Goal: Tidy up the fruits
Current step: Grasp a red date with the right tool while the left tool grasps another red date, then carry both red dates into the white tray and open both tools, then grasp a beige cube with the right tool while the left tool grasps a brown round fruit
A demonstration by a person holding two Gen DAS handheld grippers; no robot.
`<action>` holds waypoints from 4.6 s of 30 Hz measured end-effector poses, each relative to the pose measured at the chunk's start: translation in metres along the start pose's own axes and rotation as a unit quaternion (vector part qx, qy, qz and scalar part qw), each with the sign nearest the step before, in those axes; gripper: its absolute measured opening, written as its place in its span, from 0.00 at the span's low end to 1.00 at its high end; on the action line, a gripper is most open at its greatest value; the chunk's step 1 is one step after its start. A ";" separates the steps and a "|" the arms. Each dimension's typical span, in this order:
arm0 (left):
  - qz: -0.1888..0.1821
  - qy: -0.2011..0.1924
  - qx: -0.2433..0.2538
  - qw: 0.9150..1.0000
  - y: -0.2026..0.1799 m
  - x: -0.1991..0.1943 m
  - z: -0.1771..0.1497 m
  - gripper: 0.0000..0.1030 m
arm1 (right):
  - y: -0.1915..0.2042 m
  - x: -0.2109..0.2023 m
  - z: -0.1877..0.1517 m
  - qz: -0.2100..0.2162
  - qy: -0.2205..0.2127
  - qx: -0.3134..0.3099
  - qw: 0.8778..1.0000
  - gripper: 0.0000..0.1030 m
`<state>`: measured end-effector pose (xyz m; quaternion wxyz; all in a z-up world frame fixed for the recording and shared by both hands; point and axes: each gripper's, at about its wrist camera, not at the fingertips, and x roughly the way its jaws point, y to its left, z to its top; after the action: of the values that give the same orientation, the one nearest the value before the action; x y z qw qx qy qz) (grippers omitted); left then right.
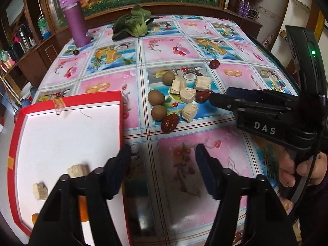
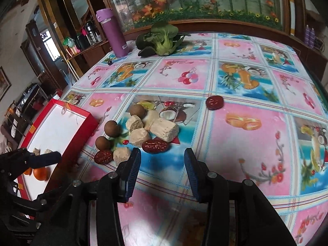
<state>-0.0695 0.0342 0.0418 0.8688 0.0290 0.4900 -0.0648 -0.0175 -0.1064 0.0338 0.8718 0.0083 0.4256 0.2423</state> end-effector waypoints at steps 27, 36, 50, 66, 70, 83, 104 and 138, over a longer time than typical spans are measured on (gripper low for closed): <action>-0.042 0.011 -0.006 0.999 -0.004 0.043 0.020 0.23 | -0.004 0.010 0.002 -0.025 0.012 -0.012 1.000 0.14; 0.020 -0.067 -0.021 0.997 0.009 -0.020 -0.001 0.23 | 0.018 -0.022 0.002 0.048 -0.039 0.005 0.998 0.13; 0.165 -0.137 -0.086 0.973 0.100 -0.082 -0.047 0.24 | 0.156 -0.010 0.001 0.143 -0.031 -0.073 0.986 0.13; 0.188 -0.132 -0.130 0.964 0.147 -0.085 -0.080 0.24 | 0.221 0.021 -0.020 0.136 0.018 -0.133 0.982 0.13; 0.189 -0.123 -0.137 0.965 0.154 -0.079 -0.085 0.24 | 0.223 0.026 -0.023 0.134 0.026 -0.130 0.982 0.13; 0.203 -0.091 -0.155 0.963 0.163 -0.065 -0.090 0.40 | 0.223 0.026 -0.026 0.145 0.033 -0.131 0.980 0.18; 0.187 -0.113 -0.096 0.971 0.102 -0.073 -0.065 0.71 | 0.074 -0.015 -0.017 0.087 -0.023 -0.003 0.996 0.37; 0.057 -0.054 -0.016 0.997 -0.002 -0.017 0.006 0.71 | -0.002 -0.011 0.002 -0.010 -0.035 0.055 0.998 0.22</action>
<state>-0.0730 0.0326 0.0593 0.8968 0.0391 0.4406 -0.0088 -0.0210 -0.1122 0.0429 0.8867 0.0601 0.4080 0.2093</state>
